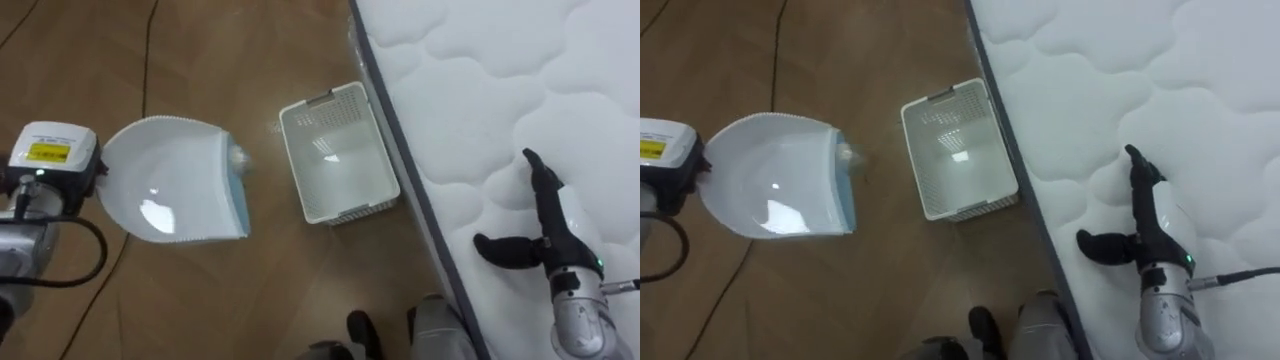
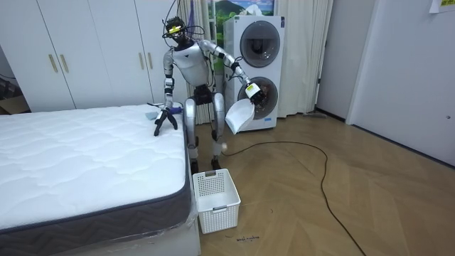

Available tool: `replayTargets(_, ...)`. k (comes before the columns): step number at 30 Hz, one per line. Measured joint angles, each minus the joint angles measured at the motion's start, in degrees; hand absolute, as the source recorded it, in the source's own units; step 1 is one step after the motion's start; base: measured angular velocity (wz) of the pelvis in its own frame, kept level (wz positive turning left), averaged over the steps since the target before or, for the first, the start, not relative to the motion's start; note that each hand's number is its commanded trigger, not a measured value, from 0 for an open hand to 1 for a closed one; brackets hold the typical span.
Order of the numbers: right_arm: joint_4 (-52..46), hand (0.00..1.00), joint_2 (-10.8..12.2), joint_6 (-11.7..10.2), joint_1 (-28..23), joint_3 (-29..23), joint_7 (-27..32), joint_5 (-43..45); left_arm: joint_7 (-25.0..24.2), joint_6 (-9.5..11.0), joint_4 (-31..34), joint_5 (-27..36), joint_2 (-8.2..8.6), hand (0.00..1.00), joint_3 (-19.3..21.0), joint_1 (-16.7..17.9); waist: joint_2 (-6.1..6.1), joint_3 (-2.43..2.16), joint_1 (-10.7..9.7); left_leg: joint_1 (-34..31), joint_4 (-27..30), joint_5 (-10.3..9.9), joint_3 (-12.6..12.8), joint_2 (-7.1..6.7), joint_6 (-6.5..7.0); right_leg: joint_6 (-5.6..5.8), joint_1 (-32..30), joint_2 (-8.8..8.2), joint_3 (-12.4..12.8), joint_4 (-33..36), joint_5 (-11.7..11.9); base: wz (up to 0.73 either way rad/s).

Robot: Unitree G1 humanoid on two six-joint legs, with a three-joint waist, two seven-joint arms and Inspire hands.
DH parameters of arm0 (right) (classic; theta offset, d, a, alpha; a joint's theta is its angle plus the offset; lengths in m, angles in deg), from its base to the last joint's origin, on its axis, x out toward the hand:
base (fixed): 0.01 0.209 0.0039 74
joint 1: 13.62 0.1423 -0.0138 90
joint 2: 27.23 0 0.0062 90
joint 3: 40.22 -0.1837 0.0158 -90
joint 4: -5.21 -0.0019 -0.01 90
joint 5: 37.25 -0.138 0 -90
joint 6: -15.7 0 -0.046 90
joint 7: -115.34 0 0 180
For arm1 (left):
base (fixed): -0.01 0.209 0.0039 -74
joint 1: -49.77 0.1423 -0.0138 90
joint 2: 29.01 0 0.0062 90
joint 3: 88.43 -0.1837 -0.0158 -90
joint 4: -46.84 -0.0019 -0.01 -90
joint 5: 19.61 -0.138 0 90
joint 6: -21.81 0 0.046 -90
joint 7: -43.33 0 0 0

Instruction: Clean bed

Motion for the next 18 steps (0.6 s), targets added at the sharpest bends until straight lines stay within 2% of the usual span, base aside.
replayTargets(4,-0.58,0.0,0.02,0.0,0.01,0.43,-0.38,0.0,-2.4,-1.19,-1.09,-0.01,-0.91,1.0,-0.01,-1.12,0.06,-0.03,-0.47,0.05,-0.08,-0.12,2.46,0.94,0.18,-0.11,-0.35,0.35,0.65,0.35,-0.25,-0.03)
replayTargets(7,-0.56,0.0,0.02,0.38,0.0,0.87,-0.28,-0.02,-4.6,-1.24,-1.82,0.02,-1.51,1.0,-0.48,-1.11,0.05,-0.03,-0.48,-0.01,0.04,-0.33,3.35,1.54,0.38,-0.13,-0.26,0.65,0.64,0.12,-0.26,0.01)
replayTargets(8,-0.57,0.0,0.02,0.55,-0.01,1.03,-0.14,-0.04,-5.38,-1.26,-2.28,0.08,-1.68,1.0,-0.48,-1.11,0.03,-0.04,-0.48,-0.01,0.05,-0.46,4.41,2.05,0.56,-0.13,-0.24,0.78,0.65,0.03,-0.26,0.03)
replayTargets(14,-3.07,0.0,0.01,2.16,-1.28,1.22,0.11,-0.03,-7.79,-1.38,-4.02,0.76,-1.92,1.0,-0.49,-1.32,0.05,-0.04,-0.32,-0.35,0.23,-0.6,5.26,2.67,0.64,-0.19,-0.38,1.15,0.63,-0.13,-0.29,0.01)
replayTargets(18,-3.22,0.0,-0.2,2.35,-1.37,1.76,0.5,-0.28,-9.23,-1.64,-4.7,1.78,-2.0,1.0,-0.49,-2.11,0.11,-0.07,-0.15,-0.73,0.76,-0.6,5.98,3.29,0.65,-0.34,-0.68,1.49,0.68,0.04,-0.3,0.03)
